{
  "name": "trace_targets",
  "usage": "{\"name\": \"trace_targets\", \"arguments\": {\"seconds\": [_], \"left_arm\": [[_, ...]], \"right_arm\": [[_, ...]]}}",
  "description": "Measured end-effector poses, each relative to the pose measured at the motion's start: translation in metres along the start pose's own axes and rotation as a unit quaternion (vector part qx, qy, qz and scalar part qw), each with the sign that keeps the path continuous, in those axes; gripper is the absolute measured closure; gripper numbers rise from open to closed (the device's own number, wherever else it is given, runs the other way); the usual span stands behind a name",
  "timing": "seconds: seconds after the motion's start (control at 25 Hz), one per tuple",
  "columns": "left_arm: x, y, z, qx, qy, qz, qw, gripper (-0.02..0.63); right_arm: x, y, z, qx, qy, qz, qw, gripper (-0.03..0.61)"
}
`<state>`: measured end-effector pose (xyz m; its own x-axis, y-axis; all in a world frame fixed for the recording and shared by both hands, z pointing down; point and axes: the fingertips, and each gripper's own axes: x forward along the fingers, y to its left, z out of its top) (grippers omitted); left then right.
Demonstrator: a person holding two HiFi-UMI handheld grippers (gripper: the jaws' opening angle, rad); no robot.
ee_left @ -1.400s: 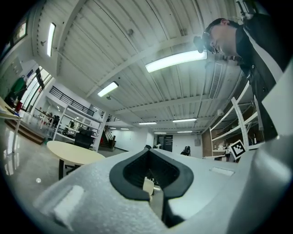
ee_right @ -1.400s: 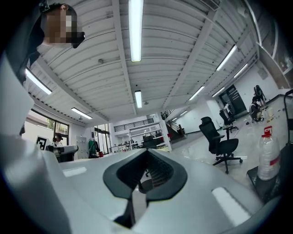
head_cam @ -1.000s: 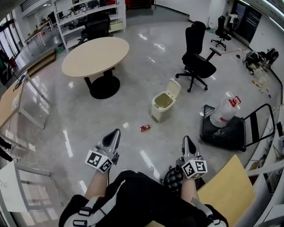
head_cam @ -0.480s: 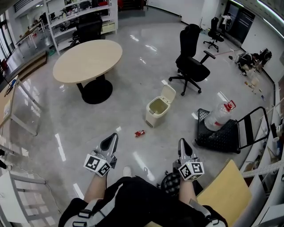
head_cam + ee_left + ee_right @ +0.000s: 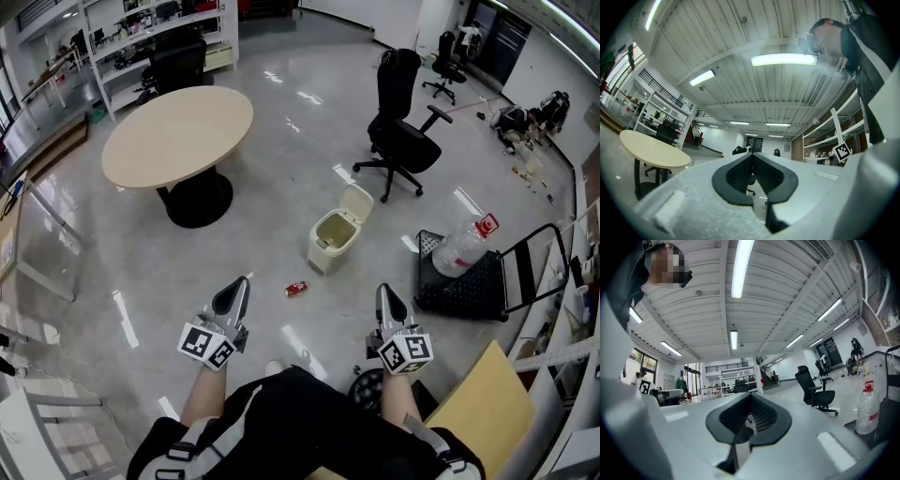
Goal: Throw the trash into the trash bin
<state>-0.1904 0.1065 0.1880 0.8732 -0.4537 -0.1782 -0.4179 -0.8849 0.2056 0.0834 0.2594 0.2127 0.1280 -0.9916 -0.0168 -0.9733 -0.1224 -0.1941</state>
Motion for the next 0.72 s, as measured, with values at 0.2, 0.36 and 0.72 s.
{"name": "trace_targets", "arguments": {"seconds": [0.2,0.36,0.72], "left_arm": [[0.011,0.022,-0.002,-0.009,0.0,-0.01,0.9999,0.614],[0.016,0.043,-0.007,-0.018,0.001,-0.012,0.9998,0.614],[0.045,0.064,-0.011,-0.006,-0.001,-0.012,0.9999,0.614]], "right_arm": [[0.021,0.005,-0.003,-0.008,0.012,-0.005,1.0,0.574],[0.033,0.008,-0.008,-0.013,0.019,-0.016,1.0,0.574],[0.063,-0.002,-0.003,-0.021,0.015,-0.015,1.0,0.574]]}}
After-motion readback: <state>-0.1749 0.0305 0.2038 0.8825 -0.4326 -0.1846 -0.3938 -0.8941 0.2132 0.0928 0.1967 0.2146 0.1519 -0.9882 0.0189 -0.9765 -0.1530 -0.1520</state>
